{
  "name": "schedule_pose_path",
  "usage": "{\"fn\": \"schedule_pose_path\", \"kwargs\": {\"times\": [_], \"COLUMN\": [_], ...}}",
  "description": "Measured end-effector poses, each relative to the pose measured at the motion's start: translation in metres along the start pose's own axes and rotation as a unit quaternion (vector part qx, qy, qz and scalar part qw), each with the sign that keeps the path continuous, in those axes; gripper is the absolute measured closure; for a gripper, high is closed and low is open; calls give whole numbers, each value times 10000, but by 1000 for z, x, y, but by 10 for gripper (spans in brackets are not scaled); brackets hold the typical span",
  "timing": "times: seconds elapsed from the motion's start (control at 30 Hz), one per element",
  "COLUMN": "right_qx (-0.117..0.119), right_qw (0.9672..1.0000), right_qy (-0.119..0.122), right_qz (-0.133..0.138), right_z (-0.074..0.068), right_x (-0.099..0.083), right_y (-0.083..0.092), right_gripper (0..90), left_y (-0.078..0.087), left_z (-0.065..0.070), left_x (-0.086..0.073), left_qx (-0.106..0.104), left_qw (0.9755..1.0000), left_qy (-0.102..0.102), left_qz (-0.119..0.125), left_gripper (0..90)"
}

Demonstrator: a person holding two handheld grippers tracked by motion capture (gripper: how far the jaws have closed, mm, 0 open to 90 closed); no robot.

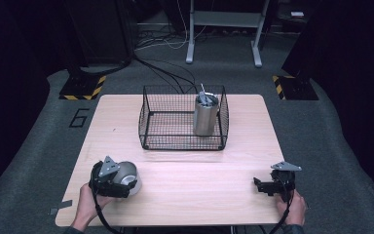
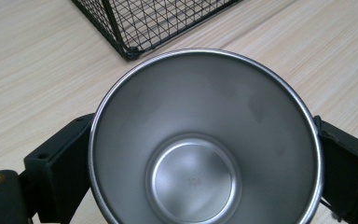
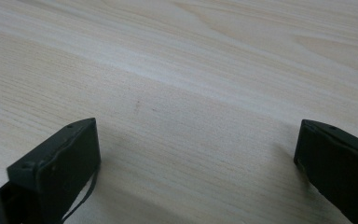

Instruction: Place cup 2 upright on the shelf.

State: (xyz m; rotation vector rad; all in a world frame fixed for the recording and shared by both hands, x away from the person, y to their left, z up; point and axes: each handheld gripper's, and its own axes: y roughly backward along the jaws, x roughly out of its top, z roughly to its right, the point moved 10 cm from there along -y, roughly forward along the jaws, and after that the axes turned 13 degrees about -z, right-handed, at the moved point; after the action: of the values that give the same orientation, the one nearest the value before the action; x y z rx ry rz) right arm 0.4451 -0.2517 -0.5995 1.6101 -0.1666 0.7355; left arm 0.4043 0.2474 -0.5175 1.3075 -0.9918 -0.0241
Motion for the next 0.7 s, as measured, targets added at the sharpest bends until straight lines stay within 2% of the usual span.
{"fn": "schedule_pose_path", "kwargs": {"times": [0.13, 0.33, 0.7], "right_qx": [0, 0, 0], "right_qw": [10000, 10000, 10000], "right_qy": [1, 1, 1], "right_qz": [0, 1, 1], "right_z": [0, 0, 0], "right_x": [0, 0, 0], "right_y": [0, 0, 0], "right_gripper": [0, 0, 0], "left_y": [5, 12, 10], "left_z": [-1, -1, 7], "left_x": [7, 21, 42], "left_qx": [-83, -77, -152], "left_qw": [9999, 9997, 9992], "left_qy": [-17, -130, -313], "left_qz": [80, 182, 211], "left_gripper": [59, 59, 59]}}
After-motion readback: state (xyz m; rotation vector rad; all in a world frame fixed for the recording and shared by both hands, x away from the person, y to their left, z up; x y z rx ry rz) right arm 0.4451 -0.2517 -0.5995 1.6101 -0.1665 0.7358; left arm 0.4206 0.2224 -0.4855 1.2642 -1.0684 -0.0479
